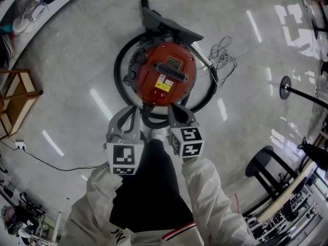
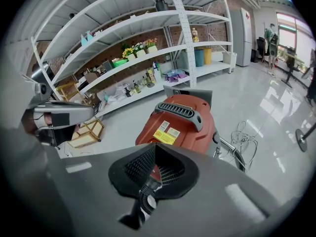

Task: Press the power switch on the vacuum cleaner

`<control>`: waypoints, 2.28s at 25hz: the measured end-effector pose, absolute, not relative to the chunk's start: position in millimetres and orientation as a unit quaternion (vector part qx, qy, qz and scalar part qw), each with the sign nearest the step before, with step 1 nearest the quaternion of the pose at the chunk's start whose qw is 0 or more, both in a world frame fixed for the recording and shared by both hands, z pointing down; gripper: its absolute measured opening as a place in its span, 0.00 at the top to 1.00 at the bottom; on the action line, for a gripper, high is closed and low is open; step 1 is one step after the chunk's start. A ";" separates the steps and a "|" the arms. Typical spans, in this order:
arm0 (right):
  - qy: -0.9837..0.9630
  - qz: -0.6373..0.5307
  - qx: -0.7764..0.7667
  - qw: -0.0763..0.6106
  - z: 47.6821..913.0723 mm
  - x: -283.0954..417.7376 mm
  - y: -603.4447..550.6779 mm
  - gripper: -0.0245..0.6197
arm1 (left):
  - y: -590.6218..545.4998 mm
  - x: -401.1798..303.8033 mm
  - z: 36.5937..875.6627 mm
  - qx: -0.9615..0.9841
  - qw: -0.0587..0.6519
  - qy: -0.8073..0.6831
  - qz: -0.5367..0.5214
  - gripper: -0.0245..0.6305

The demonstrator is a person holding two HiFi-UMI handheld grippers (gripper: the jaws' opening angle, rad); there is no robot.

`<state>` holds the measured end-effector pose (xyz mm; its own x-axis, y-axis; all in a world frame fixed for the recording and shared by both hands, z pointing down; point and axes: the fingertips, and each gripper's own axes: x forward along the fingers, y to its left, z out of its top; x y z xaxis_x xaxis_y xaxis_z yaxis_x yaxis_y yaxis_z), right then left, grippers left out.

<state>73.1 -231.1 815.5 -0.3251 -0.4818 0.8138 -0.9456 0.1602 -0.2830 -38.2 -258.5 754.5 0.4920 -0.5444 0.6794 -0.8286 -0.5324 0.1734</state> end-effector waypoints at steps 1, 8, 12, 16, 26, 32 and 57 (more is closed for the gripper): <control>-0.705 0.405 0.506 0.288 818.0 74.5 -232.0 0.96 | -257.5 -37.7 754.3 0.827 0.249 -0.414 0.286 0.96; -0.705 0.399 0.505 0.298 838.5 73.3 -240.3 0.96 | -252.5 -45.0 761.0 0.822 0.260 -0.417 0.289 0.96; -0.703 0.400 0.501 0.307 847.0 70.4 -241.0 0.96 | -249.4 -49.2 764.9 0.819 0.266 -0.419 0.289 0.96; -0.702 0.401 0.501 0.309 853.0 69.1 -243.0 0.96 | -246.2 -51.8 768.1 0.816 0.270 -0.421 0.290 0.96; -0.699 0.404 0.501 0.311 862.5 66.4 -247.1 0.96 | -242.6 -60.0 773.8 0.814 0.274 -0.419 0.295 0.96; -0.697 0.405 0.500 0.316 866.0 67.1 -245.0 0.96 | -242.3 -59.2 774.4 0.816 0.274 -0.416 0.293 0.96; -0.691 0.407 0.501 0.326 873.4 69.3 -241.9 0.96 | -243.4 -52.7 775.9 0.817 0.281 -0.410 0.292 0.96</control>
<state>69.3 -241.9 873.4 -0.2856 -0.4262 0.8584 -0.9574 0.1680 -0.2351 -52.7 -243.4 775.9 0.4938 -0.5059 0.7073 -0.8341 -0.5056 0.2207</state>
